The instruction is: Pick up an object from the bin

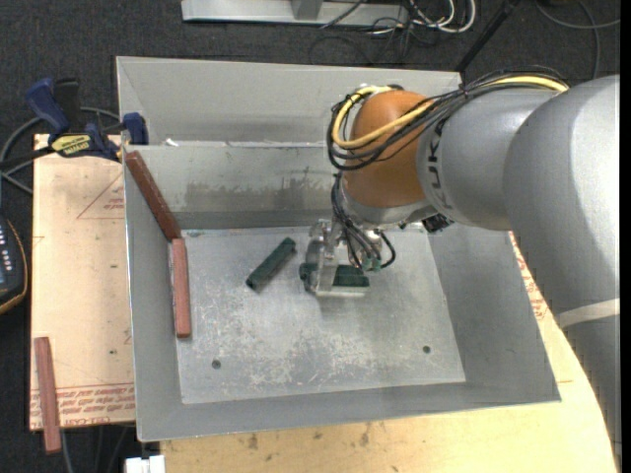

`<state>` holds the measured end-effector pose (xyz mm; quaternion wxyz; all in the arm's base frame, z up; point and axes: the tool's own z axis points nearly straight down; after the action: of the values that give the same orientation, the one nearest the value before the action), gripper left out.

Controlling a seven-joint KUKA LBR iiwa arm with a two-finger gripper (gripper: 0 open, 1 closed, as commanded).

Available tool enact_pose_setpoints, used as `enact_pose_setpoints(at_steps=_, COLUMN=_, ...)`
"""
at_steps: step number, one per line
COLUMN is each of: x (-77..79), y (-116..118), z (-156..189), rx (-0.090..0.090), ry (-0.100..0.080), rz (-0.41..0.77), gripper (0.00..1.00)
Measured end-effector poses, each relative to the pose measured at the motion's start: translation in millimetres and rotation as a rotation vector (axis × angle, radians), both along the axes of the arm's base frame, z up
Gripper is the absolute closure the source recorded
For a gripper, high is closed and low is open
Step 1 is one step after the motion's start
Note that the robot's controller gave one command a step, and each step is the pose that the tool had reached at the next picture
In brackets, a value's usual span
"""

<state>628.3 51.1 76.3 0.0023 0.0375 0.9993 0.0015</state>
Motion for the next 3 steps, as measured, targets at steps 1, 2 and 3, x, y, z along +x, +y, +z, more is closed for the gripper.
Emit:
enact_pose_setpoints(at_steps=1, x=-23.6, y=31.4, z=152.9, rx=0.0, ry=-0.007, rz=-0.005, gripper=1.0)
enact_pose_setpoints(at_steps=2, x=-24.8, y=30.5, z=147.7, rx=-0.002, ry=0.002, rz=-0.007, gripper=0.0)
enact_pose_setpoints(at_steps=3, x=-35.7, y=42.8, z=-8.8, rx=0.0, ry=0.003, rz=-0.081, gripper=0.0)
